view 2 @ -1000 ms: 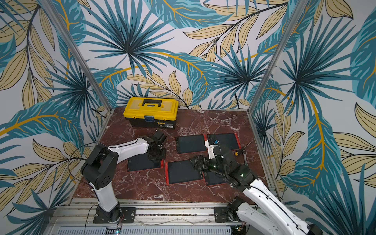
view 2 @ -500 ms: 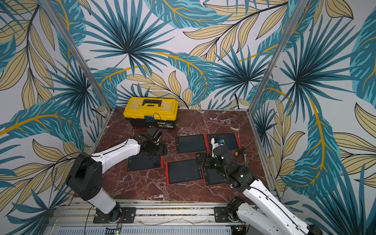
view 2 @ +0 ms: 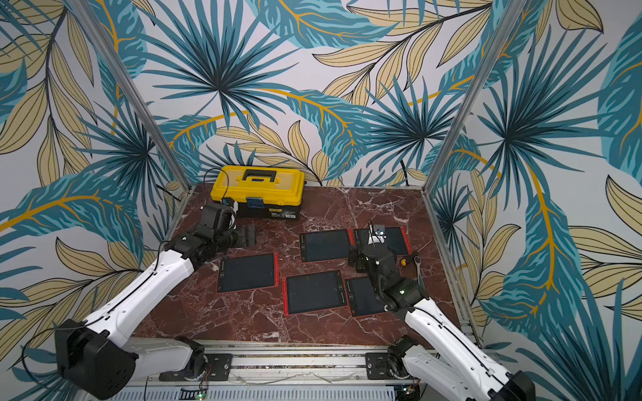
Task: Place the stylus back onto the writing tablet
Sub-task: Place the stylus on the writing tablet, then reset both arms
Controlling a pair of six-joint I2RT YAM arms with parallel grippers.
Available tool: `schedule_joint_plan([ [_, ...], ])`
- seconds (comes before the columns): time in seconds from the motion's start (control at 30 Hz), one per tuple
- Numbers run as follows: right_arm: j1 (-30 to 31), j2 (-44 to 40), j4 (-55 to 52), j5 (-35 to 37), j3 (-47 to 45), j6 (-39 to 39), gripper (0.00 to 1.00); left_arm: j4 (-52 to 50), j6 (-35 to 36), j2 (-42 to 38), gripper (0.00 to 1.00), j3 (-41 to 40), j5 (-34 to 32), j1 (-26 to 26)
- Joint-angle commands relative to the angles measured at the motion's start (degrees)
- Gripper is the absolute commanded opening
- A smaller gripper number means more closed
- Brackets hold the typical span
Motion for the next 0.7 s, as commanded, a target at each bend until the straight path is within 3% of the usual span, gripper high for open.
schedule_joint_plan([
  [0.0,-5.4,2.4,9.3,-1.3,-2.7,-4.3,0.99,6.7,3.9,-2.4,1.00,-6.5,-4.0,3.5],
  [0.23,-15.7,11.9,17.7,-2.2,-3.7,-8.4,0.99,15.8,5.6,-5.7,0.99,-16.7,-6.3,12.1],
  [0.37,-18.2,17.3,29.7,1.5,-7.7,-11.3,1.00,22.0,5.1,-5.0,1.00,-21.3,-6.5,16.5],
  [0.5,-20.6,25.8,43.1,1.6,-11.6,-11.3,0.99,31.2,6.8,-2.9,1.00,-26.3,-4.2,17.9],
  [0.67,-23.5,31.7,51.6,-1.8,-11.6,-12.1,1.00,47.0,9.1,-0.2,1.00,-32.8,-3.8,17.9],
])
